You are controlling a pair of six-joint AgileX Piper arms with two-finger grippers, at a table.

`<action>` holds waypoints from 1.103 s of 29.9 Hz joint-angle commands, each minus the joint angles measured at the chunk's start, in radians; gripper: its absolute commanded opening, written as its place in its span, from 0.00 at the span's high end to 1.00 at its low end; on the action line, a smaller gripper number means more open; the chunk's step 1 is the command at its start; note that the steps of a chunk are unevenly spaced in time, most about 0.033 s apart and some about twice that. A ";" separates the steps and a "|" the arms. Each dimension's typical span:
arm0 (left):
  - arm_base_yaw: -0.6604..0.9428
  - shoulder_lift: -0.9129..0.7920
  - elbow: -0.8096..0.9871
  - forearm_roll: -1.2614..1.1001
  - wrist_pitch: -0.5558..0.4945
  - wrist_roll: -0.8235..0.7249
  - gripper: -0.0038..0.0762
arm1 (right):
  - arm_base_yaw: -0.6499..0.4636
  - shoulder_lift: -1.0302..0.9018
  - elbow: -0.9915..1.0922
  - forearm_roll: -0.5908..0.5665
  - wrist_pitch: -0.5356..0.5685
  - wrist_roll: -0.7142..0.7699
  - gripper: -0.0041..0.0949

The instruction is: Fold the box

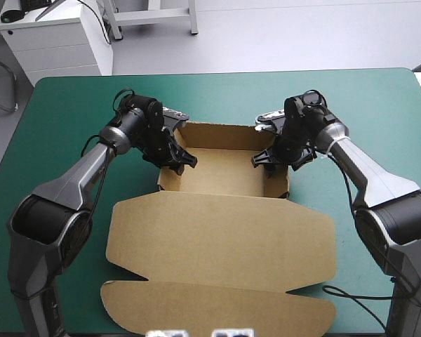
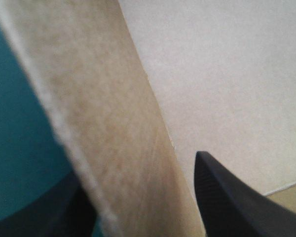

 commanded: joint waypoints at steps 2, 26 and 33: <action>-0.001 -0.091 -0.033 -0.012 0.059 0.008 0.44 | 0.003 -0.065 -0.027 -0.003 0.021 0.004 0.27; -0.001 -0.707 -0.045 0.224 0.059 0.099 0.66 | 0.003 -0.400 -0.031 -0.032 0.021 -0.015 0.27; -0.001 -0.897 0.112 0.257 0.059 0.131 0.96 | 0.003 -0.398 -0.030 -0.032 0.001 -0.015 0.27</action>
